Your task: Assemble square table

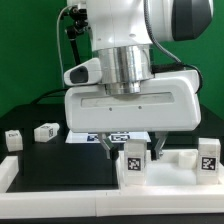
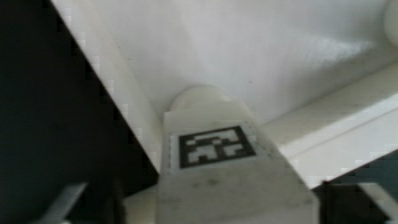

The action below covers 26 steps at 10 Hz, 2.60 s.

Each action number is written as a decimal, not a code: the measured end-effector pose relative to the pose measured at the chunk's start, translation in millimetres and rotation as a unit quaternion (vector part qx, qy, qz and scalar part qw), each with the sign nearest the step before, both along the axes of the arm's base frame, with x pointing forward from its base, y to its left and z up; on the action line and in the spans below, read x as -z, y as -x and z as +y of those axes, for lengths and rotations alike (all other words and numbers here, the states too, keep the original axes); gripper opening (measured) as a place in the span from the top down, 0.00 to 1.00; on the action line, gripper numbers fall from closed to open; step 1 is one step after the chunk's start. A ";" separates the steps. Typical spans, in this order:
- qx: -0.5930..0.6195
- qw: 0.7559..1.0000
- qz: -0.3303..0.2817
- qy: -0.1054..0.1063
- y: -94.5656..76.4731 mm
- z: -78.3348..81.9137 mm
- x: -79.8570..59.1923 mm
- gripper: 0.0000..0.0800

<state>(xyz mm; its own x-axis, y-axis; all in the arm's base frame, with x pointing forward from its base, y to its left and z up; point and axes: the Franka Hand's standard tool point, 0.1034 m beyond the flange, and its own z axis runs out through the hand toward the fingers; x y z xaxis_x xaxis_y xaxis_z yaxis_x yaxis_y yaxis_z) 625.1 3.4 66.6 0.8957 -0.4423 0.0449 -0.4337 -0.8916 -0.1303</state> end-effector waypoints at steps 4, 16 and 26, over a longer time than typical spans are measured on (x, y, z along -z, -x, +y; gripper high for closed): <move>0.141 0.990 0.014 -0.014 0.2 -0.4 0.1 0.64; 0.543 0.832 0.061 -0.097 0.2 5.3 -1.1 0.31; -0.042 0.999 -0.017 0.013 -2.9 9.2 -0.9 0.19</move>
Offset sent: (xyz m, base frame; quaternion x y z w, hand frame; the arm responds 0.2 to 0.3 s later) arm 0.0000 0.0000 0.0000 0.0000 0.0000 0.1938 0.9810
